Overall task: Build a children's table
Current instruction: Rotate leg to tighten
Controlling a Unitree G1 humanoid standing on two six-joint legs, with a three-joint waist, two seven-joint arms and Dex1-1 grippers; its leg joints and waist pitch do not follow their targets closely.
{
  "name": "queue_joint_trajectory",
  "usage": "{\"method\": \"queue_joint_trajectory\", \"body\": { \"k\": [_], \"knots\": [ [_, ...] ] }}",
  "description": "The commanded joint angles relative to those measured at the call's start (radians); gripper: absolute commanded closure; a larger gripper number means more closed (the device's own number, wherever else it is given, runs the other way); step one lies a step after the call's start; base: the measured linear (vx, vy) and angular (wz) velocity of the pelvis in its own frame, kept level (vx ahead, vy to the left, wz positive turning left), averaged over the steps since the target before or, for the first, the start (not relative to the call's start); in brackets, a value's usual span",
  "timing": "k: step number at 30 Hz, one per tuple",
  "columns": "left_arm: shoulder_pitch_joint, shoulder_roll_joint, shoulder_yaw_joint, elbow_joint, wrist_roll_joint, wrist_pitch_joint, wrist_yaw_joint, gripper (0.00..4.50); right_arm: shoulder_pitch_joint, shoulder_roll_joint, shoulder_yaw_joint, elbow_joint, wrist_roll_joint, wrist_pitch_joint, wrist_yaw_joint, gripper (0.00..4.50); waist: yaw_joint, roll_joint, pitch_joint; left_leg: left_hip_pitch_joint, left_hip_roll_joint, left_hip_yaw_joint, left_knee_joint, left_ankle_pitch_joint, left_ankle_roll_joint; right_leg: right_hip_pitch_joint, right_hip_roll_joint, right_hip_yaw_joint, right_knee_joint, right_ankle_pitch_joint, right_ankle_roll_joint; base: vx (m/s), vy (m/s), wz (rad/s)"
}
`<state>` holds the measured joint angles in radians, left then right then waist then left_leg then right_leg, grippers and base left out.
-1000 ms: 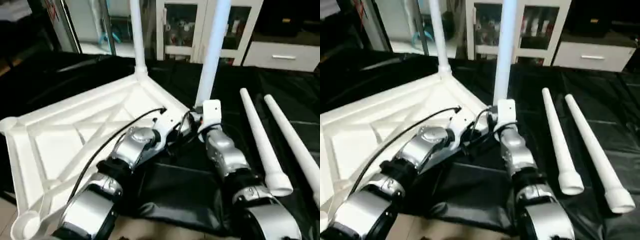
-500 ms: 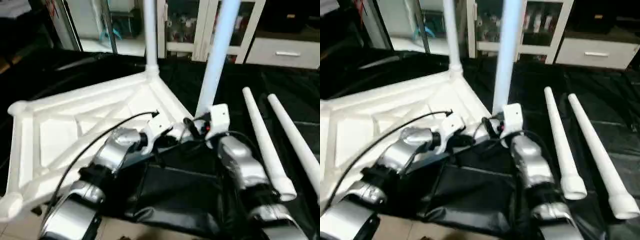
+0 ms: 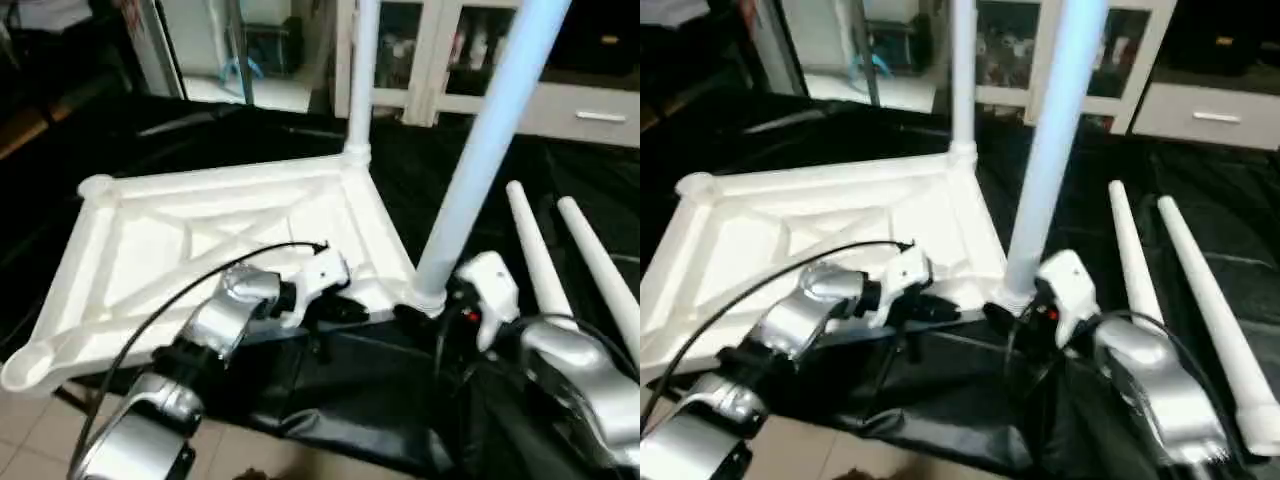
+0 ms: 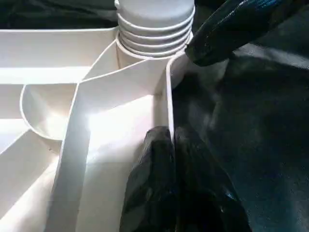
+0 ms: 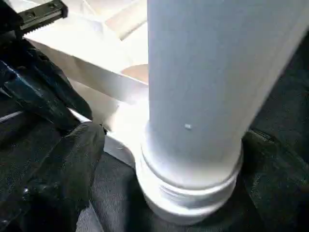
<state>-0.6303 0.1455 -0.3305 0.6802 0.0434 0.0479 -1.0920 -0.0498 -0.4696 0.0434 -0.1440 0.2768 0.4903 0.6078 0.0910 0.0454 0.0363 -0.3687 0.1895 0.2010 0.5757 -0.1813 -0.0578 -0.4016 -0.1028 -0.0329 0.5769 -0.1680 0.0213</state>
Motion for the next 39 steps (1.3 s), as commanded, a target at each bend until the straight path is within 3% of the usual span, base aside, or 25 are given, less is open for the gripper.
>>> {"method": "queue_joint_trajectory", "body": {
  "k": [1, 6, 7, 8, 9, 11, 12, 13, 15, 16, 19, 22, 25, 28, 29, 30, 31, 32, 33, 34, 35, 37, 39],
  "knots": [
    [-0.040, -0.058, 0.036, 0.042, -0.022, -0.060, 0.133, 4.50, 0.021, 0.021, 0.020, -0.060, 0.022, 0.024, -0.003, 0.03, -0.008, -0.031, -0.048, 0.026, 0.032, -0.012, -0.072, -0.325, 0.027, 0.014, -0.031, 0.026, -0.091, -0.429, -0.120, 0.000, 0.000, 0.00],
    [-0.116, -0.098, 0.051, 0.150, 0.017, -0.150, 0.254, 4.50, 0.052, 0.032, 0.013, -0.096, 0.025, 0.048, -0.044, 0.03, -0.012, -0.032, -0.050, 0.005, 0.028, -0.018, -0.075, -0.300, 0.036, 0.030, -0.033, 0.019, -0.086, -0.390, -0.096, 0.000, 0.000, 0.00],
    [-0.144, -0.106, 0.063, 0.193, 0.032, -0.176, 0.314, 4.50, 0.060, 0.038, 0.013, -0.109, 0.019, 0.059, -0.054, 0.03, -0.012, -0.031, -0.054, 0.008, 0.028, -0.018, -0.071, -0.299, 0.041, 0.029, -0.033, 0.019, -0.084, -0.366, -0.092, 0.000, 0.000, 0.00],
    [-0.158, -0.109, 0.067, 0.211, 0.039, -0.183, 0.344, 4.50, 0.061, 0.041, 0.011, -0.112, 0.017, 0.062, -0.058, 0.03, -0.019, -0.030, -0.058, -0.006, 0.026, -0.024, -0.071, -0.265, 0.043, 0.041, -0.036, 0.015, -0.075, -0.325, -0.097, 0.000, 0.000, 0.00],
    [-0.172, -0.109, 0.070, 0.231, 0.052, -0.186, 0.391, 4.50, 0.063, 0.044, 0.013, -0.116, 0.016, 0.065, -0.062, 0.03, -0.022, -0.020, -0.060, -0.009, 0.027, -0.027, -0.072, -0.245, 0.041, 0.044, -0.037, 0.014, -0.071, -0.295, -0.104, 0.000, 0.000, 0.00],
    [-0.199, -0.111, 0.083, 0.271, 0.064, -0.189, 0.458, 4.50, 0.065, 0.050, 0.017, -0.128, 0.014, 0.072, -0.067, 0.03, -0.031, -0.015, -0.065, -0.004, 0.026, -0.025, -0.062, -0.217, 0.052, 0.039, -0.031, 0.012, -0.065, -0.192, -0.135, 0.000, 0.000, 0.00],
    [-0.213, -0.112, 0.094, 0.296, 0.063, -0.192, 0.483, 4.50, 0.064, 0.053, 0.021, -0.134, 0.014, 0.075, -0.069, 0.03, -0.034, -0.021, -0.072, -0.009, 0.023, -0.024, -0.052, -0.157, 0.072, 0.045, -0.030, 0.011, -0.053, -0.085, -0.163, 0.055, 0.007, -0.01],
    [-0.223, -0.113, 0.103, 0.311, 0.062, -0.188, 0.503, 4.22, 0.062, 0.054, 0.024, -0.135, 0.013, 0.075, -0.070, 0.00, -0.037, -0.021, -0.075, -0.015, 0.020, -0.023, -0.044, -0.094, 0.102, 0.047, -0.030, 0.010, -0.041, 0.017, -0.191, 0.000, 0.000, 0.00],
    [-0.235, -0.117, 0.127, 0.329, 0.044, -0.183, 0.522, 4.05, 0.059, 0.056, 0.028, -0.135, 0.011, 0.074, -0.072, 0.00, -0.039, -0.020, -0.077, -0.016, 0.019, -0.022, -0.039, -0.058, 0.130, 0.047, -0.029, 0.009, -0.034, 0.087, -0.218, 0.000, 0.000, 0.00],
    [-0.246, -0.122, 0.156, 0.341, 0.015, -0.186, 0.529, 3.87, 0.055, 0.061, 0.033, -0.133, 0.006, 0.074, -0.077, 0.00, -0.038, -0.015, -0.078, -0.013, 0.022, -0.019, -0.034, -0.053, 0.161, 0.045, -0.033, 0.007, -0.032, 0.119, -0.262, 0.000, 0.000, 0.00],
    [-0.254, -0.124, 0.176, 0.346, -0.003, -0.207, 0.545, 3.74, 0.051, 0.067, 0.038, -0.130, 0.002, 0.073, -0.081, 0.00, -0.036, -0.015, -0.071, -0.007, 0.026, -0.016, -0.037, -0.107, 0.166, 0.042, -0.032, 0.005, -0.042, 0.027, -0.275, 0.000, 0.000, 0.00],
    [-0.264, -0.125, 0.218, 0.349, -0.037, -0.243, 0.571, 3.40, 0.038, 0.083, 0.041, -0.120, -0.002, 0.072, -0.094, 0.00, -0.032, -0.021, -0.061, -0.003, 0.029, -0.016, -0.049, -0.204, 0.116, 0.040, -0.034, 0.007, -0.057, -0.155, -0.237, 0.000, 0.000, 0.00],
    [-0.247, -0.110, 0.262, 0.284, -0.099, -0.198, 0.490, 3.40, 0.023, 0.091, 0.049, -0.116, -0.003, 0.075, -0.095, 0.00, -0.029, -0.020, -0.061, -0.001, 0.030, -0.018, -0.053, -0.213, 0.090, 0.037, -0.034, 0.008, -0.058, -0.192, -0.221, 0.000, 0.000, 0.00],
    [-0.171, -0.050, 0.213, 0.138, -0.103, -0.080, 0.325, 3.40, 0.016, 0.080, 0.056, -0.116, 0.002, 0.074, -0.077, 0.00, -0.028, -0.025, -0.058, -0.001, 0.034, -0.018, -0.059, -0.222, 0.075, 0.037, -0.037, 0.010, -0.056, -0.195, -0.214, 0.000, 0.000, 0.00],
    [-0.134, -0.016, 0.184, 0.071, -0.104, -0.032, 0.256, 3.40, 0.015, 0.075, 0.055, -0.120, 0.008, 0.076, -0.069, 0.00, -0.030, -0.021, -0.056, -0.003, 0.032, -0.017, -0.060, -0.223, 0.074, 0.035, -0.036, 0.011, -0.056, -0.209, -0.207, 0.000, 0.000, 0.00],
    [-0.100, 0.019, 0.156, 0.009, -0.105, 0.004, 0.194, 3.40, 0.012, 0.071, 0.052, -0.124, 0.014, 0.079, -0.061, 0.00, -0.028, -0.025, -0.058, 0.000, 0.034, -0.018, -0.060, -0.221, 0.073, 0.037, -0.039, 0.012, -0.056, -0.206, -0.208, 0.000, 0.000, 0.00],
    [-0.100, 0.019, 0.156, 0.009, -0.105, 0.004, 0.194, 3.40, 0.012, 0.071, 0.052, -0.124, 0.014, 0.079, -0.061, 0.00, -0.029, -0.024, -0.057, -0.003, 0.036, -0.019, -0.062, -0.214, 0.072, 0.039, -0.039, 0.013, -0.053, -0.200, -0.209, 0.000, 0.000, 0.00],
    [-0.073, 0.052, 0.131, -0.042, -0.112, 0.035, 0.146, 3.40, 0.009, 0.068, 0.047, -0.128, 0.021, 0.084, -0.052, 0.00, -0.031, -0.019, -0.059, 0.002, 0.033, -0.015, -0.057, -0.203, 0.070, 0.033, -0.033, 0.013, -0.052, -0.178, -0.210, 0.000, 0.000, 0.00],
    [-0.044, 0.089, 0.109, -0.100, -0.125, 0.081, 0.100, 3.40, 0.007, 0.064, 0.042, -0.133, 0.032, 0.090, -0.041, 0.00, -0.027, -0.020, -0.062, 0.003, 0.037, -0.019, -0.059, -0.186, 0.070, 0.039, -0.038, 0.014, -0.044, -0.145, -0.219, 0.000, 0.000, 0.00],
    [-0.002, 0.154, 0.073, -0.185, -0.135, 0.144, 0.035, 3.40, 0.004, 0.053, 0.040, -0.138, 0.040, 0.095, -0.023, 0.00, -0.029, -0.026, -0.059, 0.004, 0.036, -0.014, -0.058, -0.178, 0.072, 0.033, -0.033, 0.014, -0.043, -0.129, -0.225, 0.000, 0.000, 0.00],
    [0.030, 0.204, 0.046, -0.247, -0.136, 0.195, -0.009, 3.40, 0.002, 0.043, 0.040, -0.140, 0.046, 0.098, -0.007, 0.00, -0.026, -0.020, -0.061, 0.004, 0.038, -0.019, -0.059, -0.174, 0.071, 0.036, -0.036, 0.013, -0.038, -0.123, -0.227, 0.000, 0.000, 0.00],
    [0.061, 0.248, 0.024, -0.307, -0.122, 0.246, -0.043, 3.40, -0.001, 0.032, 0.041, -0.137, 0.047, 0.097, 0.005, 0.00, -0.031, -0.019, -0.056, 0.005, 0.039, -0.016, -0.063, -0.191, 0.063, 0.033, -0.032, 0.014, -0.039, -0.138, -0.226, 0.000, 0.000, 0.00],
    [0.077, 0.272, 0.010, -0.323, -0.086, 0.268, -0.046, 3.40, -0.004, 0.028, 0.044, -0.130, 0.043, 0.093, 0.009, 0.00, -0.029, -0.020, -0.051, 0.013, 0.037, -0.012, -0.066, -0.241, 0.036, 0.024, -0.031, 0.016, -0.050, -0.208, -0.210, 0.000, 0.000, 0.00]
  ]
}}
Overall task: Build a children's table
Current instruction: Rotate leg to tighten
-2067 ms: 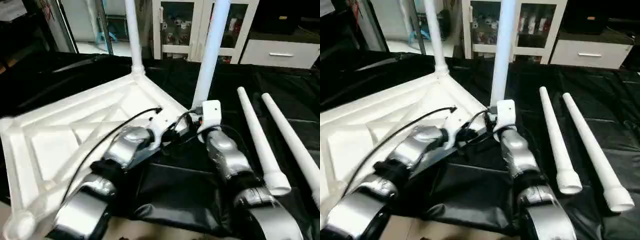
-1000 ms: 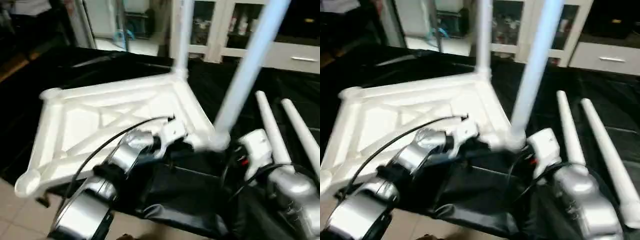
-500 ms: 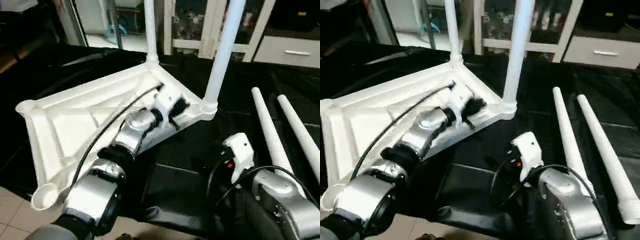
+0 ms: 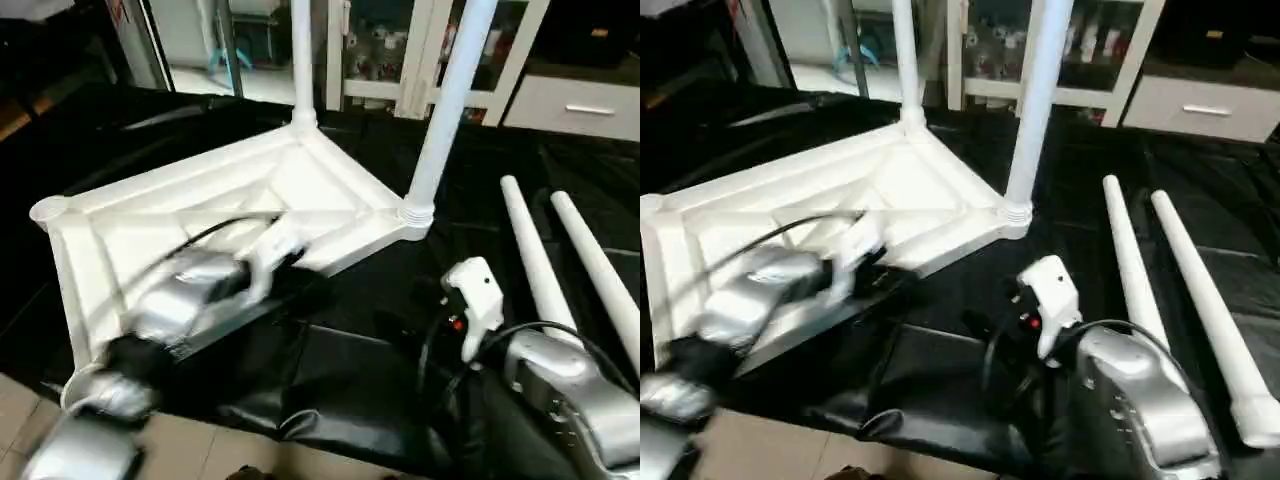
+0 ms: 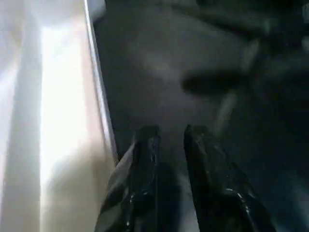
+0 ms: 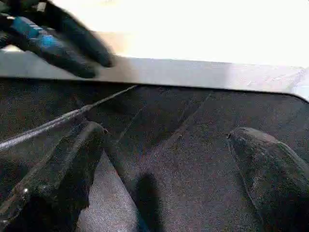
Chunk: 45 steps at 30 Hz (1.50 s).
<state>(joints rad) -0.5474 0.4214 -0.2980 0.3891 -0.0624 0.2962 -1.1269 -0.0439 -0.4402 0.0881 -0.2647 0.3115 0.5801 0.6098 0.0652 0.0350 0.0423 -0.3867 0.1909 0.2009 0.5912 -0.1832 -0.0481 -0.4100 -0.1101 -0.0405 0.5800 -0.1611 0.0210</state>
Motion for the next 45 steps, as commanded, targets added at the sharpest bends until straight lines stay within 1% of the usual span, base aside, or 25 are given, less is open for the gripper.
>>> {"method": "queue_joint_trajectory", "body": {
  "k": [1, 2, 4, 8, 10, 11, 12, 17, 18, 19, 21, 26, 27, 28, 29, 30, 33, 34, 35, 36, 38, 39, 40, 43, 45],
  "knots": [
    [0.000, 0.001, -0.027, -0.035, 0.045, 0.027, -0.002, 3.40, -0.011, -0.002, 0.003, -0.006, 0.005, 0.002, 0.011, 0.00, -0.002, -0.009, -0.056, 0.033, 0.036, -0.012, -0.082, -0.250, 0.018, 0.031, -0.024, 0.024, -0.054, -0.230, -0.204, 0.000, 0.000, 0.00],
    [0.000, 0.000, -0.026, -0.034, 0.073, 0.042, 0.024, 3.40, -0.012, -0.004, 0.009, -0.002, 0.001, -0.002, 0.014, 0.00, 0.002, -0.011, -0.055, 0.034, 0.036, -0.013, -0.085, -0.275, -0.003, 0.031, -0.024, 0.026, -0.058, -0.257, -0.187, 0.000, 0.000, 0.00],
    [-0.017, -0.010, -0.025, -0.003, 0.110, 0.037, 0.068, 3.40, -0.013, -0.006, 0.013, 0.000, -0.001, -0.003, 0.015, 0.00, 0.001, -0.011, -0.056, 0.030, 0.034, -0.016, -0.087, -0.278, -0.015, 0.035, -0.025, 0.026, -0.058, -0.258, -0.174, 0.000, 0.000, 0.00],
    [-0.066, -0.025, -0.034, 0.039, 0.155, 0.034, 0.219, 3.40, -0.015, -0.011, 0.018, 0.004, -0.004, -0.005, 0.017, 0.00, 0.003, -0.015, -0.057, 0.029, 0.031, -0.018, -0.084, -0.293, -0.021, 0.037, -0.028, 0.027, -0.060, -0.269, -0.161, 0.000, 0.000, 0.00],
    [-0.088, -0.035, -0.036, 0.067, 0.171, 0.011, 0.266, 3.40, -0.013, -0.012, 0.017, 0.005, -0.006, -0.006, 0.016, 0.00, -0.001, -0.018, -0.058, 0.022, 0.028, -0.019, -0.084, -0.278, -0.013, 0.039, -0.027, 0.024, -0.062, -0.281, -0.150, 0.000, 0.000, 0.00],
    [-0.105, -0.046, -0.033, 0.095, 0.183, -0.004, 0.298, 3.40, -0.011, -0.011, 0.016, 0.005, -0.008, -0.007, 0.015, 0.00, -0.002, -0.011, -0.058, 0.021, 0.027, -0.021, -0.083, -0.276, -0.013, 0.040, -0.027, 0.024, -0.061, -0.283, -0.148, 0.000, 0.000, 0.00],
    [-0.107, -0.048, -0.032, 0.098, 0.185, -0.005, 0.302, 3.40, -0.011, -0.010, 0.016, 0.005, -0.008, -0.007, 0.014, 0.00, -0.004, -0.013, -0.059, 0.022, 0.026, -0.019, -0.082, -0.277, -0.012, 0.039, -0.025, 0.024, -0.064, -0.286, -0.145, 0.000, 0.000, 0.00],
    [-0.157, -0.090, -0.022, 0.189, 0.218, -0.064, 0.391, 3.40, -0.007, -0.009, 0.014, 0.007, -0.015, -0.010, 0.010, 0.00, -0.003, -0.015, -0.065, 0.021, 0.027, -0.019, -0.075, -0.238, 0.005, 0.042, -0.025, 0.022, -0.058, -0.221, -0.168, 0.000, 0.000, 0.00],
    [-0.198, -0.119, -0.028, 0.288, 0.256, -0.128, 0.483, 3.40, -0.006, -0.008, 0.016, 0.009, -0.019, -0.012, 0.006, 0.00, -0.002, -0.013, -0.065, 0.016, 0.025, -0.020, -0.075, -0.227, 0.012, 0.044, -0.023, 0.021, -0.057, -0.203, -0.173, 0.000, 0.000, 0.00],
    [-0.220, -0.136, -0.034, 0.352, 0.276, -0.170, 0.546, 3.40, -0.006, -0.007, 0.018, 0.011, -0.021, -0.014, 0.004, 0.00, -0.002, -0.015, -0.066, 0.020, 0.023, -0.019, -0.071, -0.234, 0.015, 0.042, -0.021, 0.020, -0.059, -0.198, -0.168, 0.000, 0.000, 0.00],
    [-0.230, -0.143, -0.040, 0.383, 0.285, -0.189, 0.580, 3.40, -0.006, -0.007, 0.020, 0.011, -0.022, -0.014, 0.002, 0.00, 0.000, -0.018, -0.067, 0.017, 0.025, -0.022, -0.072, -0.228, 0.020, 0.049, -0.025, 0.020, -0.057, -0.190, -0.168, 0.000, 0.000, 0.00],
    [-0.254, -0.155, -0.077, 0.523, 0.385, -0.324, 0.848, 3.40, -0.007, -0.002, 0.031, 0.013, -0.035, -0.020, -0.009, 0.00, -0.003, -0.016, -0.068, 0.015, 0.022, -0.023, -0.070, -0.228, 0.030, 0.049, -0.022, 0.018, -0.058, -0.179, -0.160, 0.000, 0.000, 0.00],
    [-0.250, -0.155, -0.040, 0.499, 0.361, -0.330, 0.859, 3.40, -0.007, 0.000, 0.030, 0.007, -0.034, -0.018, -0.010, 0.00, -0.002, -0.015, -0.071, 0.017, 0.024, -0.023, -0.068, -0.220, 0.032, 0.049, -0.023, 0.019, -0.057, -0.171, -0.164, 0.000, 0.000, 0.00],
    [-0.245, -0.154, -0.004, 0.471, 0.338, -0.334, 0.868, 3.40, -0.007, 0.001, 0.029, 0.002, -0.032, -0.016, -0.012, 0.00, 0.000, -0.007, -0.071, 0.018, 0.026, -0.024, -0.068, -0.214, 0.031, 0.048, -0.025, 0.019, -0.054, -0.159, -0.176, 0.000, 0.000, 0.00],
    [-0.230, -0.142, 0.077, 0.393, 0.278, -0.334, 0.854, 3.40, -0.008, 0.006, 0.023, -0.008, -0.026, -0.013, -0.016, 0.00, -0.001, -0.011, -0.070, 0.018, 0.027, -0.023, -0.068, -0.205, 0.034, 0.048, -0.023, 0.018, -0.052, -0.136, -0.194, 0.000, 0.000, 0.00],
    [-0.219, -0.132, 0.123, 0.345, 0.242, -0.326, 0.837, 3.40, -0.009, 0.010, 0.020, -0.013, -0.020, -0.011, -0.016, 0.00, 0.002, -0.008, -0.071, 0.019, 0.029, -0.023, -0.069, -0.200, 0.034, 0.048, -0.024, 0.017, -0.048, -0.113, -0.216, 0.000, 0.000, 0.00],
    [-0.205, -0.117, 0.179, 0.290, 0.193, -0.312, 0.817, 3.40, -0.009, 0.015, 0.017, -0.018, -0.013, -0.007, -0.017, 0.00, 0.001, -0.008, -0.069, 0.020, 0.028, -0.021, -0.068, -0.203, 0.040, 0.047, -0.022, 0.016, -0.043, -0.096, -0.233, 0.000, 0.000, 0.00],
    [-0.143, -0.058, 0.260, 0.146, 0.110, -0.235, 0.741, 3.40, -0.006, 0.013, 0.032, -0.030, -0.006, 0.000, -0.002, 0.00, 0.003, -0.008, -0.069, 0.022, 0.031, -0.022, -0.070, -0.210, 0.038, 0.048, -0.025, 0.016, -0.041, -0.111, -0.235, 0.000, 0.000, 0.00],
    [-0.143, -0.058, 0.260, 0.146, 0.110, -0.235, 0.741, 3.40, -0.006, 0.013, 0.032, -0.030, -0.006, 0.000, -0.002, 0.00, -0.001, -0.008, -0.065, 0.015, 0.030, -0.021, -0.073, -0.207, 0.037, 0.048, -0.023, 0.016, -0.042, -0.120, -0.233, 0.000, 0.000, 0.00],
    [-0.105, -0.028, 0.293, 0.075, 0.063, -0.186, 0.690, 3.40, -0.004, 0.012, 0.042, -0.038, -0.002, 0.004, 0.009, 0.00, -0.001, -0.014, -0.066, 0.019, 0.028, -0.019, -0.072, -0.217, 0.036, 0.044, -0.020, 0.015, -0.044, -0.135, -0.227, 0.000, 0.000, 0.00],
    [-0.039, 0.018, 0.318, -0.023, -0.016, -0.127, 0.589, 3.40, -0.004, 0.013, 0.054, -0.051, 0.012, 0.013, 0.028, 0.00, -0.002, -0.008, -0.062, 0.018, 0.031, -0.021, -0.077, -0.234, 0.026, 0.043, -0.025, 0.018, -0.042, -0.172, -0.225, 0.000, 0.000, 0.00],
    [0.030, 0.072, 0.325, -0.095, -0.071, -0.102, 0.505, 3.40, -0.006, 0.008, 0.070, -0.066, 0.025, 0.023, 0.052, 0.00, -0.002, -0.011, -0.062, 0.027, 0.031, -0.021, -0.077, -0.265, 0.013, 0.037, -0.023, 0.018, -0.045, -0.211, -0.214, 0.000, 0.000, 0.00],
    [0.085, 0.117, 0.333, -0.138, -0.098, -0.098, 0.453, 3.40, -0.008, 0.000, 0.084, -0.081, 0.036, 0.032, 0.074, 0.00, -0.004, -0.004, -0.060, 0.023, 0.033, -0.022, -0.084, -0.282, 0.005, 0.036, -0.021, 0.019, -0.047, -0.240, -0.197, 0.000, 0.000, 0.00],
    [0.224, 0.216, 0.410, -0.200, -0.126, -0.089, 0.381, 3.40, -0.016, -0.028, 0.109, -0.124, 0.072, 0.057, 0.133, 0.00, -0.006, 0.002, -0.056, 0.031, 0.035, -0.024, -0.090, -0.351, -0.025, 0.027, -0.016, 0.021, -0.051, -0.271, -0.163, 0.000, 0.000, 0.00],
    [0.245, 0.230, 0.426, -0.204, -0.129, -0.094, 0.371, 3.40, -0.018, -0.032, 0.111, -0.130, 0.076, 0.061, 0.139, 0.00, -0.001, 0.006, -0.054, 0.040, 0.034, -0.023, -0.092, -0.385, -0.043, 0.019, -0.016, 0.023, -0.057, -0.302, -0.148, 0.000, 0.000, 0.00]
  ]
}}
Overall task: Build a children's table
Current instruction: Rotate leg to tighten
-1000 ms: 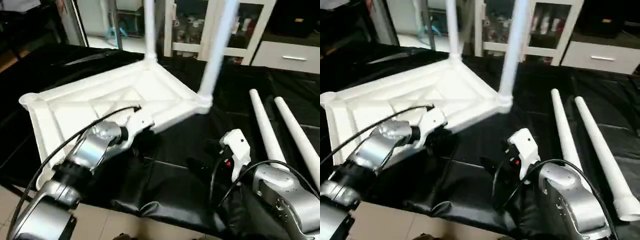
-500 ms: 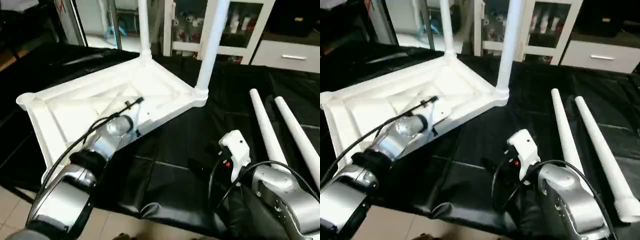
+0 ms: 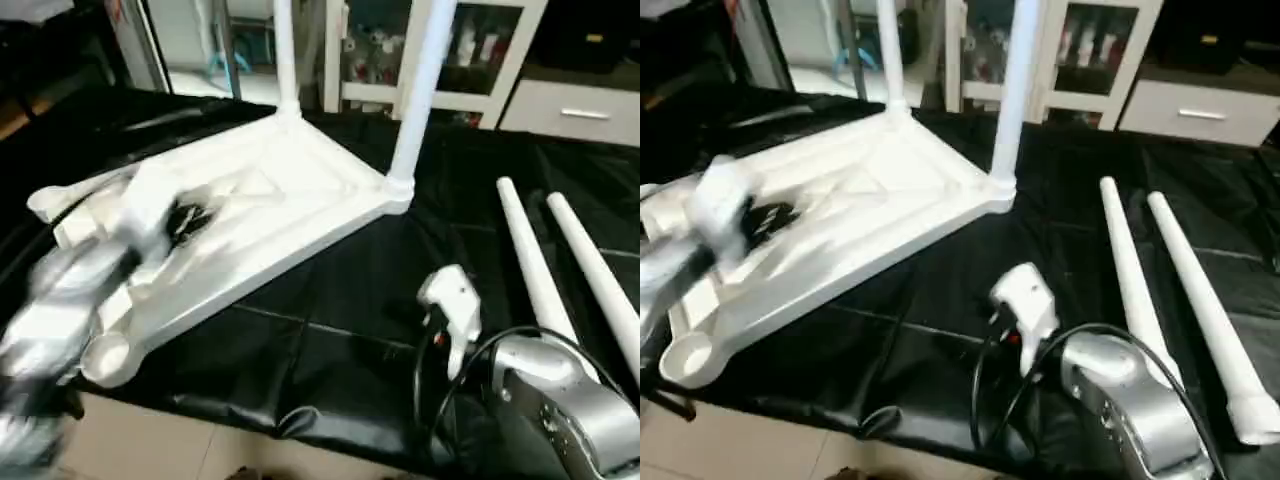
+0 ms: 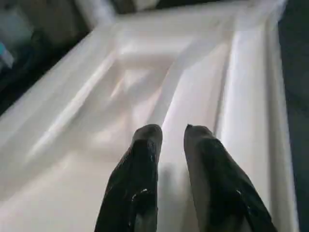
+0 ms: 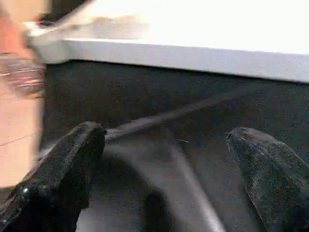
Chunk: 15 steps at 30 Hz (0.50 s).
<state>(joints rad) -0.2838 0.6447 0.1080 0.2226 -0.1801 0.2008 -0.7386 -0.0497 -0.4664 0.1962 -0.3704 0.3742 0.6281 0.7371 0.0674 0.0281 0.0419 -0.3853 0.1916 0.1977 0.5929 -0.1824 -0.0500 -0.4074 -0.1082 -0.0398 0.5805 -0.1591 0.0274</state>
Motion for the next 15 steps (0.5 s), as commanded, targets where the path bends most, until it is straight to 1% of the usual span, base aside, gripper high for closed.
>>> {"method": "queue_joint_trajectory", "body": {
  "k": [1, 2, 3, 4, 5, 6, 7, 9, 10, 11, 12, 14, 15],
  "knots": [
    [0.045, 0.049, 0.085, -0.034, -0.012, -0.007, -0.034, 3.40, -0.021, -0.016, 0.006, -0.029, 0.012, 0.015, 0.022, 0.00, 0.001, 0.015, -0.052, 0.044, 0.034, -0.019, -0.095, -0.407, -0.055, 0.010, -0.017, 0.024, -0.059, -0.309, -0.153, 0.000, 0.000, 0.00],
    [0.058, 0.057, 0.099, -0.037, -0.016, 0.000, -0.036, 3.40, -0.023, -0.017, 0.006, -0.030, 0.011, 0.015, 0.023, 0.00, 0.001, 0.013, -0.051, 0.039, 0.033, -0.022, -0.096, -0.412, -0.060, 0.014, -0.017, 0.024, -0.057, -0.308, -0.151, 0.000, 0.000, 0.00],
    [0.076, 0.069, 0.118, -0.043, -0.021, 0.011, -0.039, 3.40, -0.026, -0.019, 0.007, -0.030, 0.010, 0.014, 0.024, 0.00, 0.004, 0.012, -0.051, 0.038, 0.032, -0.023, -0.098, -0.423, -0.068, 0.016, -0.019, 0.024, -0.056, -0.316, -0.142, 0.000, 0.000, 0.00],
    [0.076, 0.069, 0.118, -0.043, -0.021, 0.011, -0.039, 3.40, -0.026, -0.019, 0.007, -0.030, 0.010, 0.014, 0.024, 0.00, 0.004, 0.013, -0.050, 0.042, 0.033, -0.022, -0.100, -0.434, -0.073, 0.012, -0.017, 0.026, -0.059, -0.322, -0.136, 0.000, 0.000, 0.00],
    [0.109, 0.093, 0.147, -0.050, -0.039, 0.022, -0.044, 3.40, -0.030, -0.021, 0.008, -0.031, 0.007, 0.016, 0.025, 0.00, 0.007, 0.014, -0.050, 0.045, 0.033, -0.022, -0.100, -0.442, -0.076, 0.009, -0.017, 0.026, -0.060, -0.325, -0.135, 0.000, 0.000, 0.00],
    [0.136, 0.116, 0.176, -0.045, -0.054, 0.033, -0.048, 3.40, -0.033, -0.023, 0.009, -0.030, 0.005, 0.016, 0.026, 0.00, 0.011, 0.015, -0.049, 0.045, 0.032, -0.023, -0.099, -0.456, -0.084, 0.008, -0.019, 0.028, -0.058, -0.326, -0.135, 0.000, 0.000, 0.00],
    [0.165, 0.143, 0.209, -0.017, -0.056, 0.016, -0.051, 3.40, -0.035, -0.027, 0.009, -0.028, 0.002, 0.014, 0.027, 0.00, 0.009, 0.011, -0.049, 0.034, 0.029, -0.026, -0.102, -0.454, -0.080, 0.017, -0.019, 0.026, -0.058, -0.337, -0.125, 0.000, 0.000, 0.00],
    [0.212, 0.191, 0.254, 0.044, -0.044, 0.000, -0.050, 3.40, -0.039, -0.037, 0.008, -0.026, 0.005, 0.014, 0.032, 0.00, 0.008, 0.010, -0.050, 0.038, 0.027, -0.025, -0.100, -0.462, -0.074, 0.011, -0.018, 0.027, -0.061, -0.356, -0.109, 0.000, 0.000, 0.00],
    [0.235, 0.212, 0.263, 0.069, -0.030, -0.017, -0.057, 3.40, -0.039, -0.042, 0.010, -0.025, 0.003, 0.014, 0.033, 0.00, 0.007, 0.011, -0.050, 0.037, 0.028, -0.028, -0.103, -0.462, -0.074, 0.014, -0.019, 0.027, -0.062, -0.366, -0.103, 0.000, 0.000, 0.00],
    [0.252, 0.233, 0.263, 0.098, -0.009, -0.018, -0.052, 3.40, -0.040, -0.045, 0.011, -0.024, 0.002, 0.013, 0.034, 0.00, 0.007, 0.012, -0.049, 0.041, 0.030, -0.029, -0.102, -0.468, -0.074, 0.008, -0.019, 0.028, -0.064, -0.363, -0.103, 0.000, 0.000, 0.00],
    [0.252, 0.233, 0.263, 0.098, -0.009, -0.018, -0.052, 3.40, -0.040, -0.045, 0.011, -0.024, 0.002, 0.013, 0.034, 0.00, 0.006, 0.012, -0.049, 0.041, 0.030, -0.028, -0.102, -0.472, -0.074, 0.008, -0.018, 0.028, -0.063, -0.362, -0.103, 0.000, 0.000, 0.00],
    [0.274, 0.257, 0.263, 0.133, 0.025, -0.014, -0.044, 3.40, -0.043, -0.049, 0.013, -0.022, 0.001, 0.012, 0.034, 0.00, 0.010, 0.015, -0.049, 0.046, 0.032, -0.028, -0.104, -0.481, -0.081, 0.005, -0.017, 0.030, -0.062, -0.346, -0.112, 0.000, 0.000, 0.00],
    [0.289, 0.275, 0.247, 0.153, 0.053, -0.011, -0.043, 3.40, -0.046, -0.052, 0.013, -0.020, 0.001, 0.011, 0.035, 0.00, 0.011, 0.015, -0.049, 0.044, 0.033, -0.028, -0.105, -0.482, -0.082, 0.006, -0.017, 0.030, -0.062, -0.343, -0.113, 0.000, 0.000, 0.00]
  ]
}}
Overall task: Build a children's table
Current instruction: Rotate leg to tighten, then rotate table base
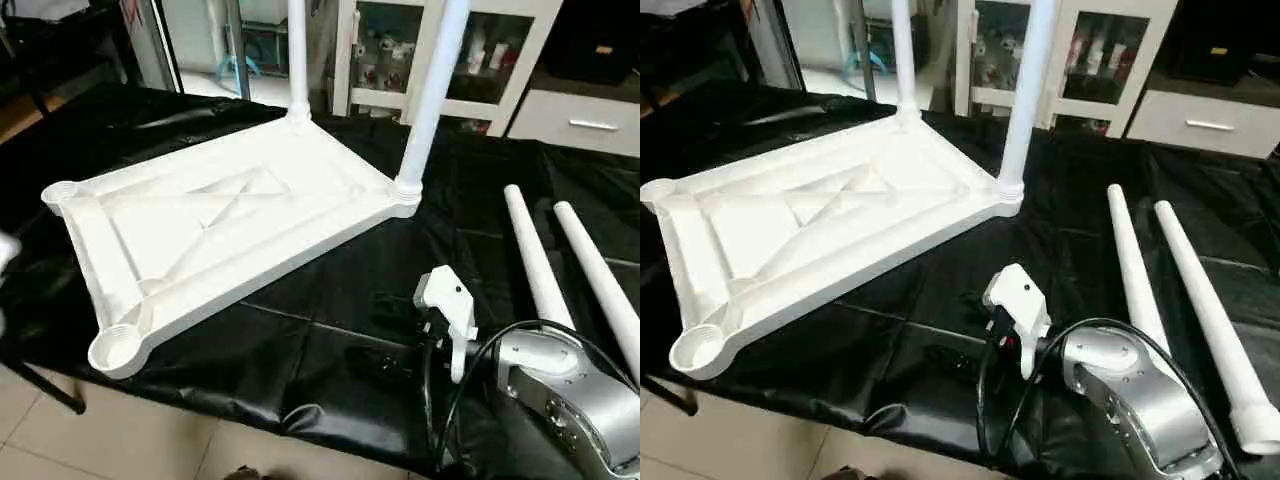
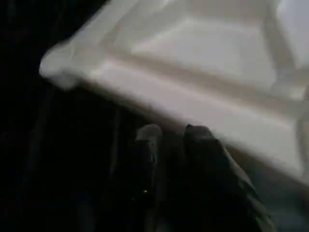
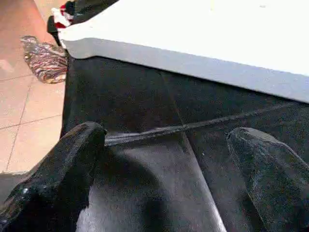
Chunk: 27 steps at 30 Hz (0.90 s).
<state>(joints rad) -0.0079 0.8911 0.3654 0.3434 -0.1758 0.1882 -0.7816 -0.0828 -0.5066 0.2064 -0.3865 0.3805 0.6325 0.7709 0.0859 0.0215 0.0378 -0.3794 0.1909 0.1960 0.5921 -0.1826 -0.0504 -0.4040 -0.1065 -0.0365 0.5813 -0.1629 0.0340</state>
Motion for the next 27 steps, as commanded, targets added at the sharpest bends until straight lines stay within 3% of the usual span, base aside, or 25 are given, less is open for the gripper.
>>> {"method": "queue_joint_trajectory", "body": {
  "k": [1, 6, 9, 10, 12, 18, 21, 27],
  "knots": [
    [0.018, 0.035, -0.016, 0.038, 0.057, 0.002, 0.000, 3.40, -0.013, -0.013, 0.003, -0.004, -0.005, 0.007, 0.001, 0.00, -0.007, 0.022, -0.045, 0.039, 0.033, -0.027, -0.104, -0.484, -0.083, 0.002, -0.019, 0.027, -0.062, -0.334, -0.118, 0.000, 0.000, 0.00],
    [0.035, 0.045, -0.037, 0.036, 0.059, 0.019, -0.015, 3.40, -0.014, -0.016, 0.002, -0.003, -0.005, 0.006, 0.002, 0.00, -0.005, 0.023, -0.045, 0.041, 0.034, -0.028, -0.106, -0.497, -0.089, 0.002, -0.021, 0.027, -0.062, -0.328, -0.125, 0.000, 0.000, 0.00],
    [0.045, 0.005, -0.084, -0.066, -0.018, 0.076, -0.093, 3.40, -0.013, -0.022, -0.005, -0.002, -0.006, 0.001, 0.004, 0.00, -0.003, 0.025, -0.042, 0.045, 0.036, -0.027, -0.108, -0.520, -0.099, 0.001, -0.022, 0.028, -0.063, -0.330, -0.143, 0.000, 0.000, 0.00],
    [0.045, 0.000, -0.092, -0.077, -0.026, 0.079, -0.104, 3.40, -0.013, -0.023, -0.006, -0.002, -0.006, 0.001, 0.004, 0.00, -0.005, 0.024, -0.036, 0.044, 0.034, -0.028, -0.110, -0.561, -0.101, 0.000, -0.022, 0.027, -0.068, -0.375, -0.138, 0.000, 0.000, 0.00],
    [0.040, -0.021, -0.105, -0.127, -0.069, 0.109, -0.138, 3.40, -0.011, -0.027, -0.010, -0.002, -0.006, -0.001, 0.005, 0.00, -0.008, 0.023, -0.036, 0.047, 0.032, -0.032, -0.110, -0.592, -0.100, 0.003, -0.025, 0.027, -0.073, -0.430, -0.123, 0.000, 0.000, 0.00],
    [0.029, -0.050, -0.141, -0.212, -0.127, 0.175, -0.197, 3.40, -0.009, -0.036, -0.019, -0.001, -0.004, -0.003, 0.005, 0.00, -0.016, 0.020, -0.040, 0.042, 0.031, -0.031, -0.108, -0.546, -0.088, 0.009, -0.022, 0.026, -0.071, -0.404, -0.126, 0.000, 0.000, 0.00],
    [0.042, -0.049, -0.222, -0.288, -0.150, 0.260, -0.252, 3.40, -0.006, -0.039, -0.028, -0.006, 0.005, 0.004, 0.006, 0.00, -0.022, 0.021, -0.039, 0.045, 0.031, -0.029, -0.107, -0.547, -0.087, 0.006, -0.019, 0.026, -0.072, -0.406, -0.130, 0.000, 0.000, 0.00],
    [0.006, -0.101, -0.299, -0.321, -0.146, 0.283, -0.248, 3.40, -0.006, -0.034, -0.034, 0.001, 0.007, 0.000, -0.002, 0.00, -0.031, 0.016, -0.044, 0.042, 0.030, -0.027, -0.102, -0.497, -0.076, 0.012, -0.019, 0.027, -0.067, -0.361, -0.142, 0.000, 0.000, 0.00]
  ]
}}
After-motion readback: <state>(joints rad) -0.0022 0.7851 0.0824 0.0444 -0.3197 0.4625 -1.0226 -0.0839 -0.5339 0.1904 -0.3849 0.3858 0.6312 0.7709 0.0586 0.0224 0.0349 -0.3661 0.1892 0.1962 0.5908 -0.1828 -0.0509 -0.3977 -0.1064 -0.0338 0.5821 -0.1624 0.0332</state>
